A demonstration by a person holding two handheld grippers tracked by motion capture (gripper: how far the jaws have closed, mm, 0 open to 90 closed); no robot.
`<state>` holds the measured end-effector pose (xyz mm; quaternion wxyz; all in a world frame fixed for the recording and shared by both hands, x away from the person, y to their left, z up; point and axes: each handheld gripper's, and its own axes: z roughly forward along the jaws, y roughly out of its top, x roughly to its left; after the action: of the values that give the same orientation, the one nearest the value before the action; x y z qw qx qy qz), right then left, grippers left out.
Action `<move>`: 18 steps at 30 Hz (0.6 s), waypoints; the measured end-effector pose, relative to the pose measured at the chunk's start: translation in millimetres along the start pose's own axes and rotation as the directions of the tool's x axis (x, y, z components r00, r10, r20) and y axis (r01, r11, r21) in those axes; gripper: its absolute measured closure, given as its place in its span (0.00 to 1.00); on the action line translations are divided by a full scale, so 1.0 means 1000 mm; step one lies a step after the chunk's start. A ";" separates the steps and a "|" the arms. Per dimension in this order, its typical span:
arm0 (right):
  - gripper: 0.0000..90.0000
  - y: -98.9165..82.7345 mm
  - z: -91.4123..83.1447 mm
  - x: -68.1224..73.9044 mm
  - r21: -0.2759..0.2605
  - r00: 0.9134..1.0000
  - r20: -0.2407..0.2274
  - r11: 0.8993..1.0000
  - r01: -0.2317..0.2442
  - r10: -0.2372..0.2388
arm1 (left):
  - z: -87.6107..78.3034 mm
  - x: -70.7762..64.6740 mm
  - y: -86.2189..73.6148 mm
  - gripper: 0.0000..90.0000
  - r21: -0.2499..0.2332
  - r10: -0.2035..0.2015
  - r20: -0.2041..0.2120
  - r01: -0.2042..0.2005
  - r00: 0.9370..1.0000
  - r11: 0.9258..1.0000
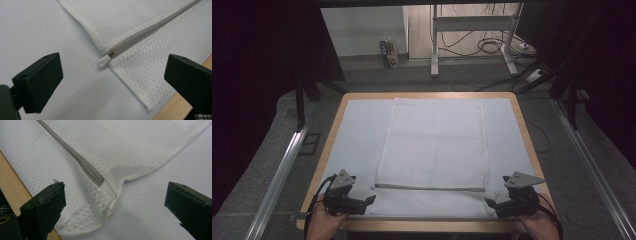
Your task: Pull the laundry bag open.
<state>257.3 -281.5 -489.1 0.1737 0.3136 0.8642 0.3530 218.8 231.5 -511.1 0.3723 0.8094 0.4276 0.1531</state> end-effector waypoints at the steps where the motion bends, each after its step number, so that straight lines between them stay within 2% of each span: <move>1: 0.03 -0.001 -0.001 0.001 -0.006 1.000 -0.002 1.000 -0.003 0.003 | -0.002 -0.001 -0.002 0.01 -0.004 0.002 -0.008 -0.002 1.000 1.000; 6: 0.01 -0.006 -0.004 0.004 -0.003 1.000 -0.002 1.000 -0.016 0.016 | -0.009 -0.005 -0.012 0.00 -0.027 0.016 -0.043 -0.017 0.999 0.999; 9: 0.01 -0.010 -0.005 0.005 -0.006 1.000 -0.009 1.000 -0.029 0.029 | -0.010 -0.006 -0.017 0.00 -0.038 0.014 -0.043 -0.016 0.999 0.999; 16: 0.00 -0.019 -0.008 0.007 0.004 0.998 -0.027 0.998 -0.055 0.055 | -0.009 -0.008 -0.025 0.00 -0.033 0.014 -0.043 -0.015 0.999 0.999; 18: 0.00 -0.021 -0.008 0.007 0.006 0.997 -0.030 0.997 -0.070 0.071 | -0.007 -0.009 -0.027 0.00 -0.016 0.020 -0.047 -0.021 0.999 1.000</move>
<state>239.3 -293.0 -499.3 0.1473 0.3390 0.8561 0.3613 194.0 237.6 -525.1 0.3675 0.8068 0.4266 0.1792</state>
